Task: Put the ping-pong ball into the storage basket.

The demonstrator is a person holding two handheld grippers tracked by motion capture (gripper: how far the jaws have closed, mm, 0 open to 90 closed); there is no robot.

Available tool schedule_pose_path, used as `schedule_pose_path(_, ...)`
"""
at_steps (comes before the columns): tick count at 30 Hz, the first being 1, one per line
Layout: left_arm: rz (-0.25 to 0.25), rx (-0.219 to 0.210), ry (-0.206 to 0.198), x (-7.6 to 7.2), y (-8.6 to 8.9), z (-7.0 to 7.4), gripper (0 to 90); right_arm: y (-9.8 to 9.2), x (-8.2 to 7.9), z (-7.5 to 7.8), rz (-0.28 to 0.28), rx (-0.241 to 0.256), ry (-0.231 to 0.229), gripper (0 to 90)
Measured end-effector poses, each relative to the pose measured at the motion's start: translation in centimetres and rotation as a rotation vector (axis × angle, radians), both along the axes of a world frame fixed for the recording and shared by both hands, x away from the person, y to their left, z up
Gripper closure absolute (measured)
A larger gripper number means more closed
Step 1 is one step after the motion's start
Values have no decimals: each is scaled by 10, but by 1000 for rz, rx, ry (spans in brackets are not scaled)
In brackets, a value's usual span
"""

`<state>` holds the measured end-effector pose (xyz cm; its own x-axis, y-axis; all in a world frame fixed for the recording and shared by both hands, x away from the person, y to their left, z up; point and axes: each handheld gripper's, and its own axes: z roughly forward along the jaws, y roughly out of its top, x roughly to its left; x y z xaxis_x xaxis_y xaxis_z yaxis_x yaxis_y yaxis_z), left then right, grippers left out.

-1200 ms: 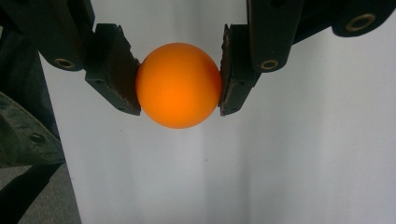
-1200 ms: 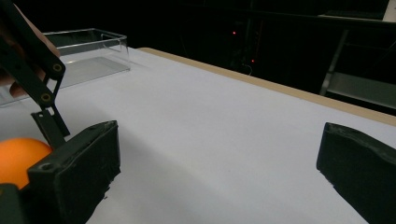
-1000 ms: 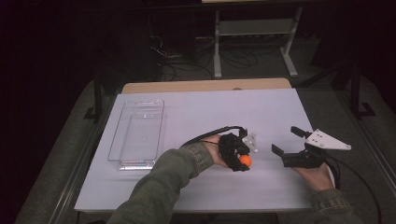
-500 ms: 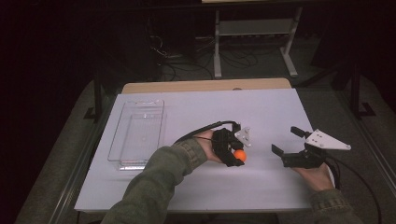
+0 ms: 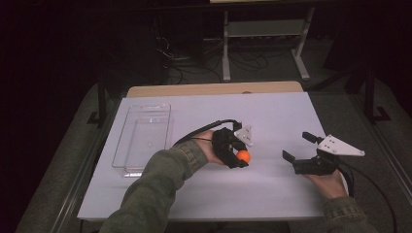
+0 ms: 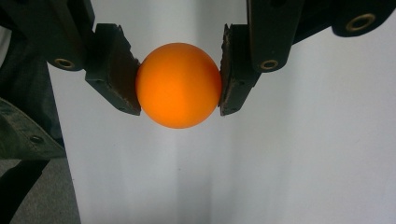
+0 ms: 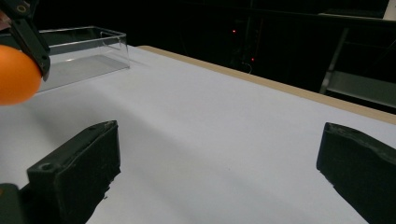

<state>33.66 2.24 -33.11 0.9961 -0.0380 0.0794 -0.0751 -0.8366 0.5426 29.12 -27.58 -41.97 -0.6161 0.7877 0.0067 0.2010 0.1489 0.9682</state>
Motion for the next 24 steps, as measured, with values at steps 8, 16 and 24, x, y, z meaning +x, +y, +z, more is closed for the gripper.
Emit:
schedule_pose_path(8,21,1,-8,3,10,5,501,0,0,0,0,0,0,0)
schedule_pose_path(16,49,-11,-14,7,24,12,501,0,0,0,0,-1,0,0)
schedule_pose_path(24,72,-9,-24,9,37,17,501,0,0,0,-1,-4,0,0)
